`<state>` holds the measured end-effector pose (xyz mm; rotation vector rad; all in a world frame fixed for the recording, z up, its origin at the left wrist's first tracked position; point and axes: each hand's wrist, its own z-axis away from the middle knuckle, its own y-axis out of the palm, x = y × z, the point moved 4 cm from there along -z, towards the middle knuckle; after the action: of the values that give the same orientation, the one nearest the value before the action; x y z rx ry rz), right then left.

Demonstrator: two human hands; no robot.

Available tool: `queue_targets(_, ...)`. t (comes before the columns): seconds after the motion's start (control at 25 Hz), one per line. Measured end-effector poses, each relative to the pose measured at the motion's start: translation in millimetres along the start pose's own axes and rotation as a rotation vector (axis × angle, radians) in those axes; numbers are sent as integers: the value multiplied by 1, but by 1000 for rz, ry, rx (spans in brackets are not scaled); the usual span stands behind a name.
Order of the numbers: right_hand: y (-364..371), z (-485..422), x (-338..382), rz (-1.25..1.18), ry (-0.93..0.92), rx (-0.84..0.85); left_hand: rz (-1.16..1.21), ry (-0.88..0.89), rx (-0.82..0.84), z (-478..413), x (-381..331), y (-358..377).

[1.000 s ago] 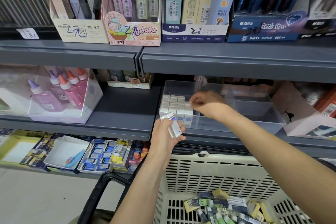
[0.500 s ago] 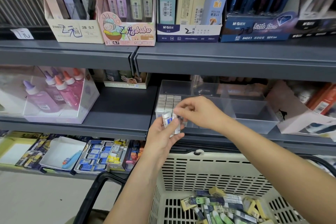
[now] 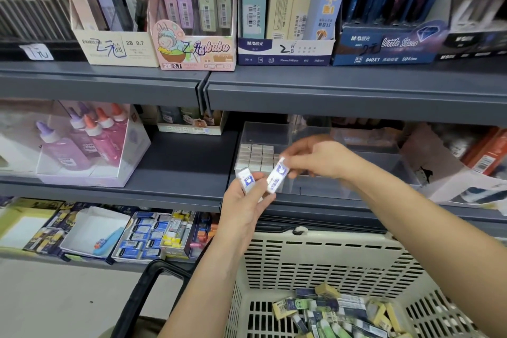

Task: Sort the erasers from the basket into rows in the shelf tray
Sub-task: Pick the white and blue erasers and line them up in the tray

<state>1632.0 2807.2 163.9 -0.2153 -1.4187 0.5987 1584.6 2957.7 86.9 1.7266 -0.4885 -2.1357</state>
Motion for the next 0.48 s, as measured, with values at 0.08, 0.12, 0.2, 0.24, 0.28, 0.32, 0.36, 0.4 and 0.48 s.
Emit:
queue_targets(0.08,-18,-12,5,-36,-21,-116,-38,-45,-79,-2,1,-2)
queue_targets(0.12,-26,-19,4,44,-18,-177,-66,-65,-104,-2,1,-2)
queue_targets(0.2,-30,-32,0,328,-2,-255,-110,-78,-117,-2,0,-1)
queue_targets(0.24,-28,-36,-3,413,-5,-276,-122,-75,-117,-2,-1,-1)
queue_targets(0.28,-24,-40,-7,427,-13,-279,-126,-75,-119,-1,-1,0)
queue_targets(0.32,-19,-43,-10,408,-26,-266,-121,-77,-120,0,-1,0)
queue_targets(0.36,-14,-46,-12,392,-42,-245,-118,-73,-116,0,-1,0)
queue_targets(0.4,-9,-49,-15,396,-52,-229,-131,-61,-115,1,-1,-1)
queue_targets(0.48,-2,-53,-19,450,-52,-219,-185,-27,-121,1,-1,-3)
